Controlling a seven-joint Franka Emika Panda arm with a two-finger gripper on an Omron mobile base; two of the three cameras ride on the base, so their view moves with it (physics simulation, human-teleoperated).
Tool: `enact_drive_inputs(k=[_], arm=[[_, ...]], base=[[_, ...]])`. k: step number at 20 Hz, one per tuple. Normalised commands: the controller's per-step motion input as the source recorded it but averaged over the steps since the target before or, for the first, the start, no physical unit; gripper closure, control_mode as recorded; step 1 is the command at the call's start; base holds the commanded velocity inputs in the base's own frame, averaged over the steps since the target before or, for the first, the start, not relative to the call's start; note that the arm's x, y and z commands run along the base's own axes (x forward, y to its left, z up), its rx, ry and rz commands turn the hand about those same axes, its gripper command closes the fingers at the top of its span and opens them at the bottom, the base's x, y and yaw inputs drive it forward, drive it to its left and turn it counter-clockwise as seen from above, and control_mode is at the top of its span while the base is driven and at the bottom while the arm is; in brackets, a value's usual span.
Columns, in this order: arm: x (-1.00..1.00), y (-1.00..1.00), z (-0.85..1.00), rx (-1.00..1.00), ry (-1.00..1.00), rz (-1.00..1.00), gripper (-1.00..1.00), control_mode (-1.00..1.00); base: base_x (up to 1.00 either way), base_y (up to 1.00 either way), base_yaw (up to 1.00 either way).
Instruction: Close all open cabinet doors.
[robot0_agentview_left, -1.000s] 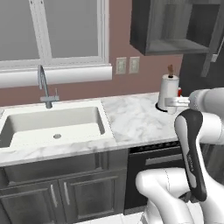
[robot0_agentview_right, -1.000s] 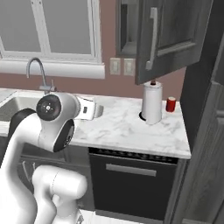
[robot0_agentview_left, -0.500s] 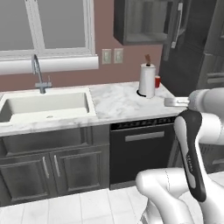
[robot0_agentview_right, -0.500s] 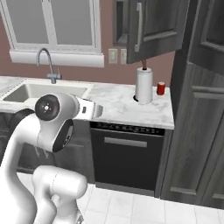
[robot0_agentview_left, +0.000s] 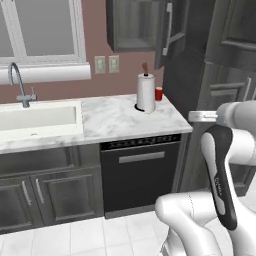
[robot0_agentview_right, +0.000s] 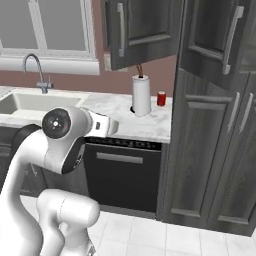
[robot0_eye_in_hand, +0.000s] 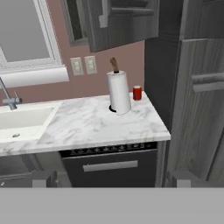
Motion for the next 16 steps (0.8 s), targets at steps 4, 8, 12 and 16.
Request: enact_drive_inputs(k=[4, 8, 12, 16], arm=[[0.0, 0.0, 0.0, 0.0, 0.0, 0.0, -1.0, 1.0], [0.0, 0.0, 0.0, 0.0, 0.0, 0.0, -1.0, 1.0], [0.0, 0.0, 0.0, 0.0, 0.0, 0.0, -1.0, 1.0], [0.0, 0.0, 0.0, 0.0, 0.0, 0.0, -1.0, 1.0]], base=[[0.18, -0.29, 0.05], [0.33, -0.38, 0.08], [0.46, -0.41, 0.08], [0.47, -0.42, 0.07]])
